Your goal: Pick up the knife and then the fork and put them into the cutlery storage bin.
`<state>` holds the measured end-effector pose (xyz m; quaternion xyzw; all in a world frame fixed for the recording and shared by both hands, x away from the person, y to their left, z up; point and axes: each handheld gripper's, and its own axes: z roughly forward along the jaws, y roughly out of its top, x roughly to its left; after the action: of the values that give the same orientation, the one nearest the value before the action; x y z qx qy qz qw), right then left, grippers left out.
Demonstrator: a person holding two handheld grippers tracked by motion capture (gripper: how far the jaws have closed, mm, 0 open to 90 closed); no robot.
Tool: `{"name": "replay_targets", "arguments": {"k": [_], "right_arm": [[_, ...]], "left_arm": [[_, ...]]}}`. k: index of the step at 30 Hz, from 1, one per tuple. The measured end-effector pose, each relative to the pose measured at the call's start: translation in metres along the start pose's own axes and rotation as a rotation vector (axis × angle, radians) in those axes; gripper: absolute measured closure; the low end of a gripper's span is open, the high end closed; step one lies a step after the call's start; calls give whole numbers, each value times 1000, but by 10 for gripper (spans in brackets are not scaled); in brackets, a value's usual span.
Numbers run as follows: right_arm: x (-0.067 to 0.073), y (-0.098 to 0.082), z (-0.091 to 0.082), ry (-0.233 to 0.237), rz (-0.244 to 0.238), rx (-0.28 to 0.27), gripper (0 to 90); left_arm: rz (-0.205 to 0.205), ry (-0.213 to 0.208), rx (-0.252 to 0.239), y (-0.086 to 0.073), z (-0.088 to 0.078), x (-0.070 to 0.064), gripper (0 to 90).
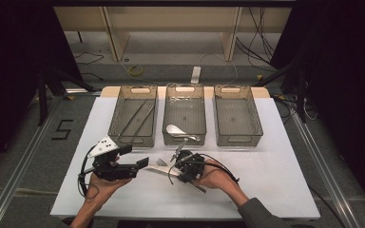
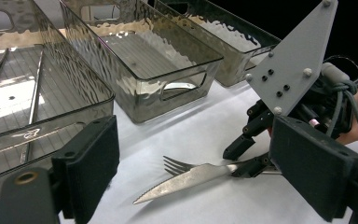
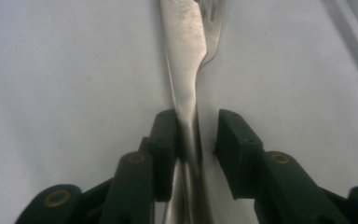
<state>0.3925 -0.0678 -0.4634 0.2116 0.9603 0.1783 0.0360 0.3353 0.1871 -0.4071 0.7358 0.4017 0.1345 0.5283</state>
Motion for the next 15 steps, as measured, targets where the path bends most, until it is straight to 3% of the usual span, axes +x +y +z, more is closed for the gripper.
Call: {"name": "replay_targets", "arguments": {"k": [5, 13, 15], "right_arm": [[2, 1, -1, 12, 5, 11, 755], [2, 1, 0, 12, -27, 2, 791], [3, 2, -2, 23, -10, 15, 803]], "left_arm": [[9, -1, 2, 0, 0, -1, 155], [11, -2, 4, 0, 0, -1, 155], [10, -1, 3, 0, 0, 0, 155]]}}
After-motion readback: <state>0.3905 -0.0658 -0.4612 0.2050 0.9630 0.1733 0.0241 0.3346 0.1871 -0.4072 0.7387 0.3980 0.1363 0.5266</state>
